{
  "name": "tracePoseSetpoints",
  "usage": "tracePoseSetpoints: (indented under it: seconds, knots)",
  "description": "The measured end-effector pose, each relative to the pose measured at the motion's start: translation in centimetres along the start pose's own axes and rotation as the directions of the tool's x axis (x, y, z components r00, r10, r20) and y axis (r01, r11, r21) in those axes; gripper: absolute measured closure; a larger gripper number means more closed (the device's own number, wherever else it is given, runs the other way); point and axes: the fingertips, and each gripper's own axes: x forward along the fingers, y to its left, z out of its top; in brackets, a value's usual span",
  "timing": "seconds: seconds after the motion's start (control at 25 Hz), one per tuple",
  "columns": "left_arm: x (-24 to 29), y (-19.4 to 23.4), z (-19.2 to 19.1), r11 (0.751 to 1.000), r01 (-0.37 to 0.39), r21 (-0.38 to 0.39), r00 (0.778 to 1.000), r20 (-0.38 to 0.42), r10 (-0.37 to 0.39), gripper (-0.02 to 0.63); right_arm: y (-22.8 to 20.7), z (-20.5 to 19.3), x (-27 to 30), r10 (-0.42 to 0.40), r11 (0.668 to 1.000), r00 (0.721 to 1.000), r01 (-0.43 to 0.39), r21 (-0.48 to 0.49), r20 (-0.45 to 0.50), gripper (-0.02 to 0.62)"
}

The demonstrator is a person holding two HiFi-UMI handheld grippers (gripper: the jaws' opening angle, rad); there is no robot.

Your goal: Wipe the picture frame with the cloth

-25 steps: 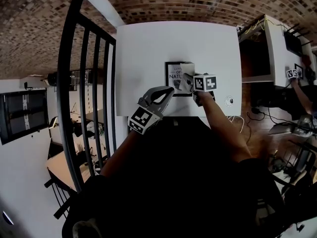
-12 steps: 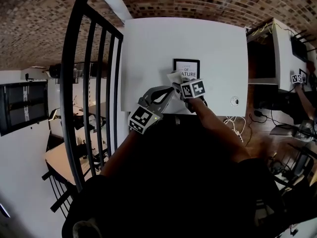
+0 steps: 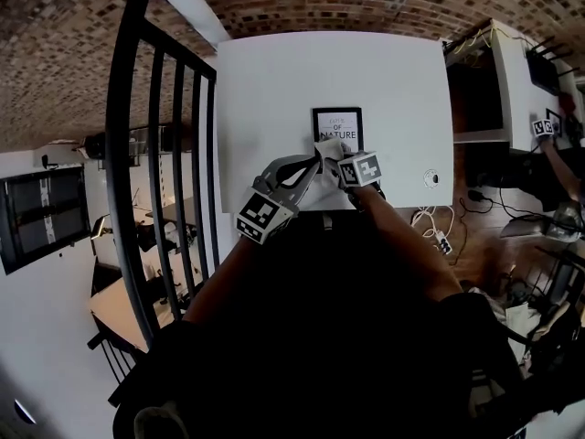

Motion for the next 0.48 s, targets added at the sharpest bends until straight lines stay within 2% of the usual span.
tracePoseSetpoints:
  seconds: [0.12, 0.28, 0.48]
  knots:
    - [0.9, -0.3, 0.3, 1.0, 0.029, 0.009, 1.0, 0.0, -0.029, 0.606, -0.5, -0.5, -0.9, 0.003, 0.999, 1.0, -0.004, 0.052, 0.009, 0.488]
    - [2.1, -1.5, 0.7, 0.997, 0.077, -0.002, 0.997, -0.015, -0.077, 0.606, -1.9, -0.5, -2.0, -0.011, 0.998, 0.999, 0.008, 0.062, 0.042, 0.488]
    - [3.2, -2.0, 0.7, 0.995, 0.098, 0.0, 0.995, -0.023, -0.098, 0.606, -4.3, -0.8, -3.6, -0.048, 0.997, 0.997, 0.043, 0.071, 0.064, 0.488]
